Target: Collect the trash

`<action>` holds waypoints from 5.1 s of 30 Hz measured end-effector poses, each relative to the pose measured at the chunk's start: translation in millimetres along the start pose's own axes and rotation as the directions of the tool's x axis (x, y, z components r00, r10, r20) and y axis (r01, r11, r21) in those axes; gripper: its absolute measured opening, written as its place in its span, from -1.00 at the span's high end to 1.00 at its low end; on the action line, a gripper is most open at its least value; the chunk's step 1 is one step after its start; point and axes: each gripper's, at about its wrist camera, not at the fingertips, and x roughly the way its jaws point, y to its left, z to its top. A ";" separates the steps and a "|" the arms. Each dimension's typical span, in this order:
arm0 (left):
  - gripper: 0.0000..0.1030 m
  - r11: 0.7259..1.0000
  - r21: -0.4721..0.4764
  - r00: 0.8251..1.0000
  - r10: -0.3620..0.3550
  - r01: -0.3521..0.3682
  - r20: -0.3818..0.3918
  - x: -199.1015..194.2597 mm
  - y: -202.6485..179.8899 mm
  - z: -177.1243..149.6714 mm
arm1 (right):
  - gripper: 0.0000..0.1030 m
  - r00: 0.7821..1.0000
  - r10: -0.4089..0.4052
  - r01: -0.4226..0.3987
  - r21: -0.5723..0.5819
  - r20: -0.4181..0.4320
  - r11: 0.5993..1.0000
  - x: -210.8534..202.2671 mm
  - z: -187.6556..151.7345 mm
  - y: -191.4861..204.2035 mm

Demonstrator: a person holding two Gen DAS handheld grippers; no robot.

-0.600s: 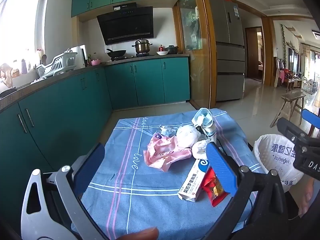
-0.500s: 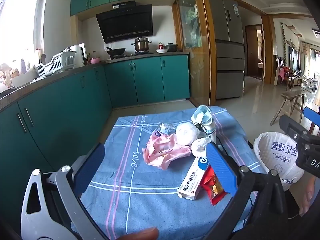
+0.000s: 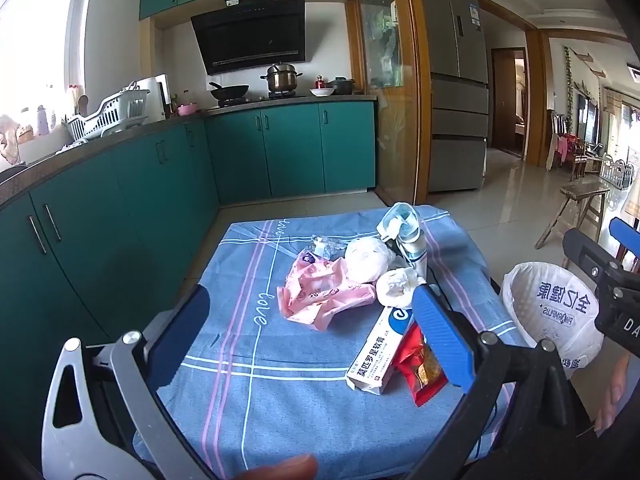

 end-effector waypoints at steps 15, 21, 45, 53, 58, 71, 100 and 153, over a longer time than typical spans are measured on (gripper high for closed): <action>-0.95 1.000 -0.001 1.000 -0.017 0.017 -0.021 4.7 -3.0 -3.6 | -0.95 0.999 -0.036 0.035 -0.015 -0.013 0.999 1.3 -3.7 -0.5; -0.95 1.000 0.001 0.999 -0.018 0.018 -0.037 7.3 -5.8 -5.1 | -0.95 0.999 -0.047 0.047 -0.027 -0.004 0.999 2.2 -4.6 -1.9; -0.95 0.999 -0.025 0.999 -0.040 0.040 0.004 -0.5 0.7 1.6 | -0.95 0.998 -0.047 0.048 -0.035 0.036 0.998 -6.4 4.9 -1.7; -0.95 0.997 -0.036 0.998 -0.061 0.061 0.012 0.1 3.4 2.7 | -0.95 0.998 -0.043 0.044 -0.038 0.038 0.998 -8.3 5.5 -0.5; -0.95 0.997 -0.029 0.997 -0.069 0.070 0.023 -1.7 2.5 2.2 | -0.95 0.998 -0.047 0.048 -0.027 0.038 0.998 -7.7 5.7 -1.6; -0.95 0.998 -0.030 0.998 -0.047 0.049 0.048 -4.1 1.6 -1.6 | -0.95 0.998 -0.051 0.053 -0.031 0.044 0.998 -7.8 2.8 -2.7; -0.95 0.996 -0.081 0.991 -0.043 0.033 -0.128 44.7 20.9 -21.3 | -0.95 0.989 -0.132 0.135 -0.053 0.061 0.989 15.3 -11.2 -6.2; -0.31 0.992 -0.115 0.957 0.019 -0.054 -0.290 113.0 56.3 -37.4 | 0.15 0.799 0.245 -0.377 -0.141 -0.549 0.915 149.8 -107.6 87.0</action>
